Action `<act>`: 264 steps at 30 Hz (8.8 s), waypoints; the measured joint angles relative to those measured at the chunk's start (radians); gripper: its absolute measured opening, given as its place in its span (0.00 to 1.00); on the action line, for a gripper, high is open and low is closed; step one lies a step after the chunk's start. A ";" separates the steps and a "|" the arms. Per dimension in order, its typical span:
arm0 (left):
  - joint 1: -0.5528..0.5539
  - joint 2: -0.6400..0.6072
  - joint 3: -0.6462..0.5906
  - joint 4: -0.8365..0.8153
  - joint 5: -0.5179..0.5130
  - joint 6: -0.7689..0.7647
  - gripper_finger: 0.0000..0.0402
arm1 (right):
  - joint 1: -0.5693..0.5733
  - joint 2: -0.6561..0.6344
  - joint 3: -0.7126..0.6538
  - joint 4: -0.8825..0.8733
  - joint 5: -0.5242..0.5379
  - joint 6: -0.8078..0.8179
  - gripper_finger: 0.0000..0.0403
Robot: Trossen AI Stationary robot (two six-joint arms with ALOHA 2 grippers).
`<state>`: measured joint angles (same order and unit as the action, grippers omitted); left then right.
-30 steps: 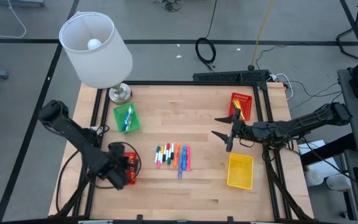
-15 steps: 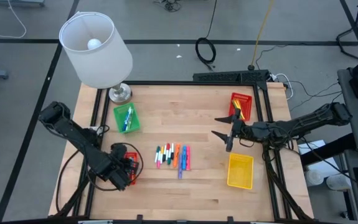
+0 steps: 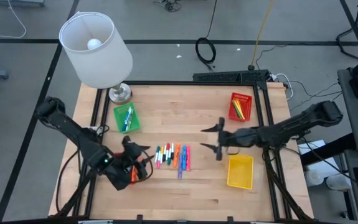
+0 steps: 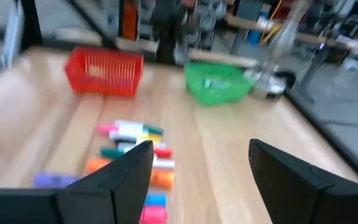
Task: Pick & Place Markers
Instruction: Put the pink highlighter pen into the bottom red basket
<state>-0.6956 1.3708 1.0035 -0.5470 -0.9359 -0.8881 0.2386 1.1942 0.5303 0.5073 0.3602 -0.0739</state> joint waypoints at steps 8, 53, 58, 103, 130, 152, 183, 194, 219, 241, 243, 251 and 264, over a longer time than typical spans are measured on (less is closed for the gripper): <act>0.127 -0.005 -0.003 0.370 0.356 0.564 0.51 | 0.027 0.311 0.312 -0.389 -0.133 -0.048 0.62; 0.730 -0.304 -0.399 0.903 1.180 0.928 0.51 | -0.090 0.778 0.725 -1.024 -0.461 -0.320 0.61; 0.730 -0.304 -0.399 0.895 1.174 0.941 0.51 | -0.087 0.779 0.722 -1.117 -0.460 -0.285 0.52; 0.729 -0.304 -0.398 0.926 1.109 0.909 0.51 | -0.045 -0.076 -0.074 -0.107 -0.098 -0.018 0.11; 0.729 -0.144 -0.398 1.144 1.108 0.930 0.51 | -0.034 -0.173 -0.141 0.107 -0.181 -0.051 0.11; 0.729 -0.144 -0.398 1.143 1.108 0.935 0.51 | -0.027 -0.173 -0.159 0.192 -0.234 -0.047 0.11; 0.638 0.130 -0.330 1.451 0.968 1.051 0.51 | -0.027 -0.103 -0.160 0.369 -0.226 -0.046 0.11; 0.608 0.340 -0.086 1.459 0.962 1.044 0.51 | -0.027 -0.033 -0.160 0.409 -0.225 -0.055 0.11; 0.594 0.531 0.117 1.431 1.020 1.021 0.51 | -0.027 -0.035 -0.160 0.418 -0.227 -0.074 0.12; 0.521 0.283 0.118 0.959 0.755 0.976 0.14 | -0.027 -0.043 -0.160 0.329 -0.227 0.008 0.33; 0.474 0.194 0.118 0.791 0.663 0.939 0.14 | -0.028 -0.064 -0.160 0.305 -0.226 0.038 0.40; 0.282 -0.119 0.117 0.187 0.342 0.314 0.14 | -0.079 -0.213 -0.120 0.128 -0.165 0.021 0.57; 0.029 -0.114 0.072 -0.513 0.530 -0.929 0.14 | -0.106 -0.389 -0.035 -0.355 -0.044 0.229 0.52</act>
<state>-0.6671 1.2567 1.0754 -1.0596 -0.4062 -1.8169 0.1322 0.8049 0.4953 0.1526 0.3160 0.1546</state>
